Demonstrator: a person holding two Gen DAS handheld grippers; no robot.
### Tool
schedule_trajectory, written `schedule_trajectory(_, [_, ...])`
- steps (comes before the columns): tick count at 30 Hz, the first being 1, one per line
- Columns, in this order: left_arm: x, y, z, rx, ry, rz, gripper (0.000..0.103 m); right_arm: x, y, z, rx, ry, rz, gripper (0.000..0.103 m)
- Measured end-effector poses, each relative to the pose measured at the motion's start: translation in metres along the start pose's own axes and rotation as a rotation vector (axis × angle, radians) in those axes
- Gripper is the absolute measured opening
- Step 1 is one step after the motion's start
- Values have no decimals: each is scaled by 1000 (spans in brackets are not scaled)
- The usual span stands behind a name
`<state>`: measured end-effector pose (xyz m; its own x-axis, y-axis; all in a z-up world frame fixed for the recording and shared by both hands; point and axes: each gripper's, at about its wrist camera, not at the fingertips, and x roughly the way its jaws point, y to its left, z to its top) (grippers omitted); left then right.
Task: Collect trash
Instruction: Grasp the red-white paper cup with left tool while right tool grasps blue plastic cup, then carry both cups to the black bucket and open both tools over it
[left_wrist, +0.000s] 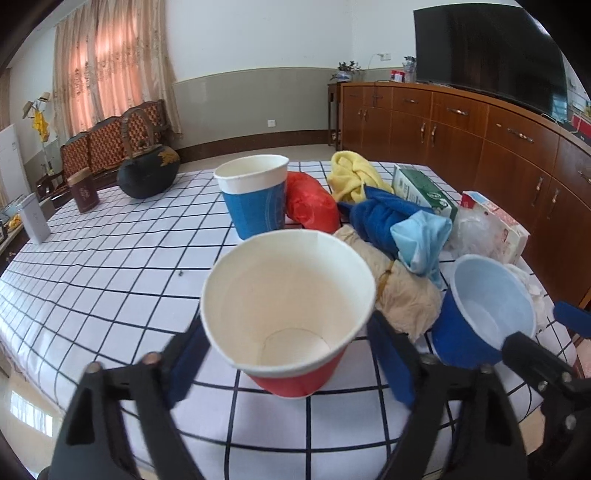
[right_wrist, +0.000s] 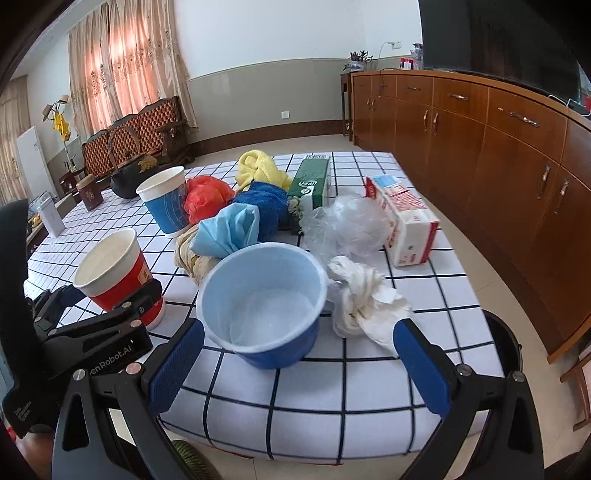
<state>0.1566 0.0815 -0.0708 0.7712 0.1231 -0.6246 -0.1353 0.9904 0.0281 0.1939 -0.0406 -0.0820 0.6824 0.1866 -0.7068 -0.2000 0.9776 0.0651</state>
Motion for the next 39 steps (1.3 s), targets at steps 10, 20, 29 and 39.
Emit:
schedule_trajectory(10, [0,13,-1,-30,-11,-15,55,25,3,9,29,19,47,103])
schedule_trajectory(20, [3,16,-1,-31,-8,-16,55,40,15,20,-8,9,52,103])
schedule_trajectory(29, [1,16,-1,-30,-11,-23,53,45,11,20,-7,-2,81,84])
schedule_trajectory(39, [-22,-9,6,-2,-43,-91,53,-3,-10,21,34,-79,146,84])
